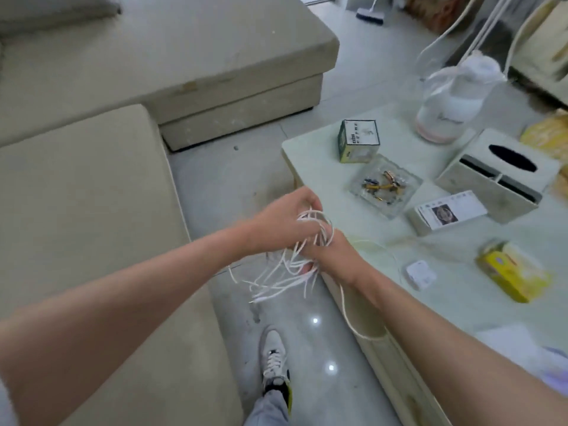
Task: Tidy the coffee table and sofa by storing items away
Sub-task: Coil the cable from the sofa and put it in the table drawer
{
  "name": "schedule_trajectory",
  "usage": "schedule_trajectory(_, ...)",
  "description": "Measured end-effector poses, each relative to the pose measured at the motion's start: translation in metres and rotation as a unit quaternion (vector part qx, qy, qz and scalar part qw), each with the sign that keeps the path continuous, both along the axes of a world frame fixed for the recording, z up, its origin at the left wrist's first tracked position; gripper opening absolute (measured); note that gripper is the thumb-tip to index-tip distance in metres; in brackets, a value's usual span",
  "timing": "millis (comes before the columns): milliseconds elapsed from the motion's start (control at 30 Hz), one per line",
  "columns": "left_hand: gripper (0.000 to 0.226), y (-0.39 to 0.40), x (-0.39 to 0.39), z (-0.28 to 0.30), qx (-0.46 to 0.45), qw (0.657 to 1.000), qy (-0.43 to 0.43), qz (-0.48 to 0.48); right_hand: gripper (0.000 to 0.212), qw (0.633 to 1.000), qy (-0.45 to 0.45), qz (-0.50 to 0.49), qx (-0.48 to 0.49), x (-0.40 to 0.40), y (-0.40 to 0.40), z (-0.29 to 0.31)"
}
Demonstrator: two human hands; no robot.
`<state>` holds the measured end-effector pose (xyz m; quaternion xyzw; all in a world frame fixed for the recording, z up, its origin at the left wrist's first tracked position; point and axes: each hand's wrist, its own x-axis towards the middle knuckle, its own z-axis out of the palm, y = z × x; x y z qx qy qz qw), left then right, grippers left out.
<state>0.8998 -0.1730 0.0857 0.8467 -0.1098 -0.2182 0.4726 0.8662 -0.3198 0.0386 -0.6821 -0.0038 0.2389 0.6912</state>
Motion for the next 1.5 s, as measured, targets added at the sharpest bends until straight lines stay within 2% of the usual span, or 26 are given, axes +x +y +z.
schedule_trajectory(67,0.019,-0.038,-0.004,-0.004,-0.065,0.995,0.075,0.014,0.01,0.994,0.084,-0.038,0.056,-0.017,-0.028,0.003)
schedule_trajectory(133,0.012,-0.077,-0.008,-0.008,-0.1,0.989,0.112,0.02,0.01,0.98,0.164,-0.06,0.099,-0.029,-0.059,0.005)
schedule_trajectory(200,0.009,-0.11,-0.009,-0.009,-0.1,0.989,0.103,0.029,0.012,0.967,0.2,-0.064,0.146,-0.038,-0.088,0.006)
schedule_trajectory(267,0.01,-0.144,-0.006,-0.014,-0.095,0.992,0.079,0.041,0.025,0.965,0.193,-0.075,0.161,-0.044,-0.117,0.007)
schedule_trajectory(367,0.011,-0.202,-0.009,-0.021,-0.113,0.992,0.025,0.058,0.022,0.956,0.182,-0.127,0.19,-0.056,-0.158,0.007)
schedule_trajectory(400,0.013,-0.22,-0.012,-0.023,-0.114,0.992,-0.007,0.06,0.021,0.944,0.182,-0.155,0.227,-0.058,-0.17,0.005)
schedule_trajectory(467,0.011,-0.257,-0.02,-0.025,-0.121,0.989,-0.075,0.039,0.034,0.909,0.167,-0.201,0.325,-0.066,-0.196,-0.001)
schedule_trajectory(533,0.006,-0.284,-0.022,-0.03,-0.085,0.984,-0.157,-0.009,0.036,0.888,0.15,-0.225,0.372,-0.075,-0.217,-0.005)
schedule_trajectory(600,0.006,-0.304,-0.022,-0.042,-0.038,0.969,-0.23,-0.082,0.03,0.909,0.117,-0.232,0.327,-0.091,-0.233,-0.013)
schedule_trajectory(667,0.009,-0.308,-0.018,-0.056,-0.027,0.95,-0.276,-0.142,0.011,0.945,0.063,-0.258,0.19,-0.103,-0.237,-0.017)
schedule_trajectory(700,0.012,-0.307,-0.017,-0.062,-0.047,0.94,-0.293,-0.171,0.008,0.948,0.032,-0.285,0.138,-0.108,-0.237,-0.022)
schedule_trajectory(800,0.026,-0.291,-0.019,-0.092,-0.111,0.913,-0.324,-0.22,0.022,0.921,-0.033,-0.385,0.057,-0.13,-0.232,-0.048)
schedule_trajectory(900,0.024,-0.275,-0.019,-0.118,-0.126,0.905,-0.333,-0.234,0.018,0.89,-0.095,-0.445,-0.019,-0.156,-0.218,-0.071)
schedule_trajectory(1033,0.024,-0.251,-0.032,-0.147,0.009,0.883,-0.396,-0.252,0.009,0.831,-0.164,-0.524,-0.086,-0.206,-0.182,-0.101)
schedule_trajectory(1100,0.041,-0.237,-0.032,-0.154,0.089,0.878,-0.377,-0.282,0.005,0.82,-0.147,-0.535,-0.141,-0.23,-0.162,-0.104)
schedule_trajectory(1133,0.052,-0.236,-0.027,-0.161,0.148,0.861,-0.37,-0.315,0.005,0.824,-0.13,-0.529,-0.154,-0.236,-0.159,-0.107)
schedule_trajectory(1200,0.066,-0.232,-0.023,-0.164,0.266,0.799,-0.366,-0.396,0.005,0.83,-0.11,-0.522,-0.16,-0.251,-0.149,-0.104)
schedule_trajectory(1267,0.071,-0.238,-0.019,-0.165,0.325,0.759,-0.358,-0.436,0.002,0.829,-0.11,-0.526,-0.154,-0.262,-0.148,-0.102)
schedule_trajectory(1300,0.073,-0.242,-0.016,-0.166,0.346,0.751,-0.349,-0.441,0.001,0.824,-0.111,-0.535,-0.151,-0.267,-0.148,-0.103)
schedule_trajectory(1367,0.074,-0.25,-0.004,-0.164,0.369,0.748,-0.323,-0.447,0.005,0.806,-0.118,-0.57,-0.105,-0.272,-0.15,-0.112)
schedule_trajectory(1467,0.073,-0.254,0.005,-0.171,0.379,0.738,-0.315,-0.461,0.011,0.77,-0.104,-0.624,0.086,-0.283,-0.147,-0.139)
schedule_trajectory(1500,0.072,-0.256,0.01,-0.173,0.37,0.739,-0.325,-0.46,0.011,0.761,-0.104,-0.629,0.119,-0.286,-0.146,-0.144)
